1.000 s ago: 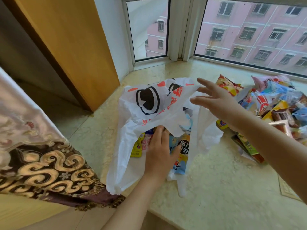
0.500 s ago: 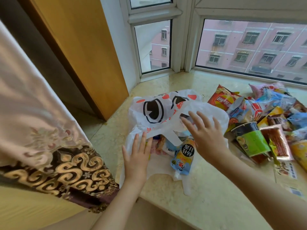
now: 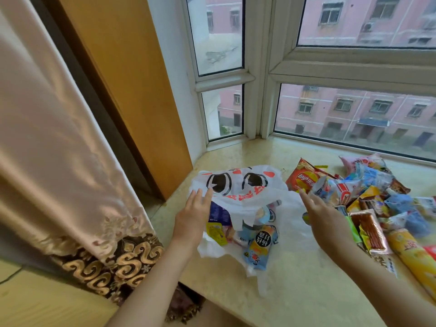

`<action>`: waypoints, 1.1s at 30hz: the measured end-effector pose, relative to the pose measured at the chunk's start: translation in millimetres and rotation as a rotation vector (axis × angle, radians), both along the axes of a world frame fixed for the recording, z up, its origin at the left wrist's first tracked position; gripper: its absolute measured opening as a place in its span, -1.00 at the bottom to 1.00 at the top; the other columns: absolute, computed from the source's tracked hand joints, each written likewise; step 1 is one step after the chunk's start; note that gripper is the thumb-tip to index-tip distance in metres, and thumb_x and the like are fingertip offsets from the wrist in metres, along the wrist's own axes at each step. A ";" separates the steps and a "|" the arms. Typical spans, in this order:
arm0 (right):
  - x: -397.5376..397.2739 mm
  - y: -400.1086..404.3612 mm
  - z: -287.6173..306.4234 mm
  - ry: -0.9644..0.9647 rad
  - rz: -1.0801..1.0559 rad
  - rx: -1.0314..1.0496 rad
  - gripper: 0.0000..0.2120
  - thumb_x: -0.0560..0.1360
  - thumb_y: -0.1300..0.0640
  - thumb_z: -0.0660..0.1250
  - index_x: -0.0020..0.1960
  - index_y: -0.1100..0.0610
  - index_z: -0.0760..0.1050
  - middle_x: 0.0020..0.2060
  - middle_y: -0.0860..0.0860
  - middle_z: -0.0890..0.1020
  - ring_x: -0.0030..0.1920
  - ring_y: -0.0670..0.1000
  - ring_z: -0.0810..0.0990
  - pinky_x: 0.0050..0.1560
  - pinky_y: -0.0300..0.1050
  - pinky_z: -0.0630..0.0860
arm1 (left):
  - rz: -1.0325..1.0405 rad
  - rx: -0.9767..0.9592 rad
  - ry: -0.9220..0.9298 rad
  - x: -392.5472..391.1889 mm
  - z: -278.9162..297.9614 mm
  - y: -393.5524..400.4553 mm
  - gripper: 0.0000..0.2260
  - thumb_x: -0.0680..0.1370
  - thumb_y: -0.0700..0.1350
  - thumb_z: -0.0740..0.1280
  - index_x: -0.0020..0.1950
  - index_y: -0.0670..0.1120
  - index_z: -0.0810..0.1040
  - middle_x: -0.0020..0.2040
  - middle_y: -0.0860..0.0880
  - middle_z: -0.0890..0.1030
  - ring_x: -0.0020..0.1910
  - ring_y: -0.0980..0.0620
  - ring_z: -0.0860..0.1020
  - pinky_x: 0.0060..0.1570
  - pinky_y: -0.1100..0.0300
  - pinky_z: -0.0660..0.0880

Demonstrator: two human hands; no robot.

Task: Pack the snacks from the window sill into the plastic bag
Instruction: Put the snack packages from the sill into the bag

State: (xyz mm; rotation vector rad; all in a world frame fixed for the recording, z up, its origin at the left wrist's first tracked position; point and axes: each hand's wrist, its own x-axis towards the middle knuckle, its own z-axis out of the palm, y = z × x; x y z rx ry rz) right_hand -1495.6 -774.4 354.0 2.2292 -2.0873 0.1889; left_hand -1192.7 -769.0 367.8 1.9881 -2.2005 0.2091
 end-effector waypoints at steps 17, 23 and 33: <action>74.1 -21.1 43.3 -0.725 -0.232 0.040 -0.66 0.43 -0.05 0.39 0.19 -0.05 0.55 -0.18 -0.01 0.64 -0.18 0.03 0.61 -0.25 -0.04 0.56 | 0.231 0.406 -0.002 22.7 -14.6 8.8 -0.20 0.53 -0.37 0.22 0.57 0.02 -0.21 0.33 -0.15 0.40 0.02 -0.09 0.55 -0.12 0.13 0.51; 93.9 -38.9 53.2 -1.044 -0.237 -0.030 -0.78 0.46 0.15 0.38 0.06 -0.08 0.59 -0.22 -0.07 0.63 -0.25 -0.15 0.58 -0.30 -0.09 0.56 | 0.061 0.308 0.038 22.0 32.6 -41.5 -0.56 0.54 -0.32 0.14 0.39 -0.03 0.37 0.06 -0.07 0.56 0.00 -0.09 0.57 -0.11 0.09 0.50; 76.1 -99.4 148.8 -1.436 -0.176 -0.209 -0.53 0.42 0.33 0.44 0.27 0.02 0.50 -0.19 0.05 0.66 -0.25 -0.04 0.66 -0.22 -0.18 0.58 | -0.187 -0.128 0.291 9.4 129.5 -140.1 -0.64 0.51 -0.45 0.23 0.17 -0.14 0.63 -0.07 -0.14 0.68 -0.14 -0.11 0.64 -0.17 0.08 0.60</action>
